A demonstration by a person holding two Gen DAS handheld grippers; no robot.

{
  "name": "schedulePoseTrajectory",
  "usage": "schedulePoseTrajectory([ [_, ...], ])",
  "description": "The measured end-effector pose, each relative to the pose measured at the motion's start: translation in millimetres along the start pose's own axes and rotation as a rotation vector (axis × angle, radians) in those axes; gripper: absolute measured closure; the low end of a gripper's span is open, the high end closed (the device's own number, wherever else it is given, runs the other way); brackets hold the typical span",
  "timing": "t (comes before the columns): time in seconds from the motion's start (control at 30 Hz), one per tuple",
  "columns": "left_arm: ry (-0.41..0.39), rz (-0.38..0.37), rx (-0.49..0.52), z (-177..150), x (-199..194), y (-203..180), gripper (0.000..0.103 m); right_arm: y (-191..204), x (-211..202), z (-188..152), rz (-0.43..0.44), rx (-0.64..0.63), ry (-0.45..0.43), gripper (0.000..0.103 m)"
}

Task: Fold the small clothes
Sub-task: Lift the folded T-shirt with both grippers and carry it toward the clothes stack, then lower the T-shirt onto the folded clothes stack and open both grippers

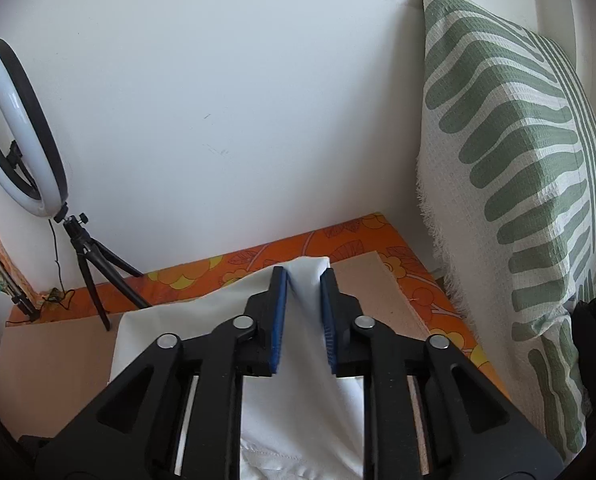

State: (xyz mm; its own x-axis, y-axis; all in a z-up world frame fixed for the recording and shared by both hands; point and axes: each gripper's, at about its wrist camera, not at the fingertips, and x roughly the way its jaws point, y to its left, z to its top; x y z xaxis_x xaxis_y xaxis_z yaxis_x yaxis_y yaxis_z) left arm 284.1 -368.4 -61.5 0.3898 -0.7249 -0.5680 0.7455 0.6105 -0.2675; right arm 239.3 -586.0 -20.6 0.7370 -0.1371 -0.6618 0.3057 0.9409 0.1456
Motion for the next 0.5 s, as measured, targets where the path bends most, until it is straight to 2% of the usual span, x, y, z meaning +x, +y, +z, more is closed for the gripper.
schedulePoseTrajectory([
  [0.03,-0.009,-0.001,0.004,0.0,-1.7,-0.8,0.061,-1.9,-2.3,-1.7,-0.008,0.002,-0.018,0.053],
  [0.07,-0.024,0.011,0.009,-0.4,-5.5,-1.6,0.038,-4.1,-5.6,-3.5,0.000,0.008,-0.035,0.038],
  [0.1,-0.046,0.034,0.015,-0.9,-10.0,-2.2,0.026,-6.4,-9.0,-4.6,0.008,0.017,-0.051,0.033],
  [0.2,-0.069,0.063,0.038,0.2,-19.2,-5.8,0.019,-13.0,-12.8,-6.2,0.014,0.045,-0.051,0.032],
  [0.3,-0.039,0.064,0.045,4.0,-18.6,-6.9,0.019,-14.7,-20.2,-8.0,0.008,0.056,-0.057,0.032],
  [0.5,-0.042,0.074,0.035,-0.5,-34.7,-12.5,0.019,-6.2,-37.1,-14.8,-0.003,0.038,-0.060,0.029],
])
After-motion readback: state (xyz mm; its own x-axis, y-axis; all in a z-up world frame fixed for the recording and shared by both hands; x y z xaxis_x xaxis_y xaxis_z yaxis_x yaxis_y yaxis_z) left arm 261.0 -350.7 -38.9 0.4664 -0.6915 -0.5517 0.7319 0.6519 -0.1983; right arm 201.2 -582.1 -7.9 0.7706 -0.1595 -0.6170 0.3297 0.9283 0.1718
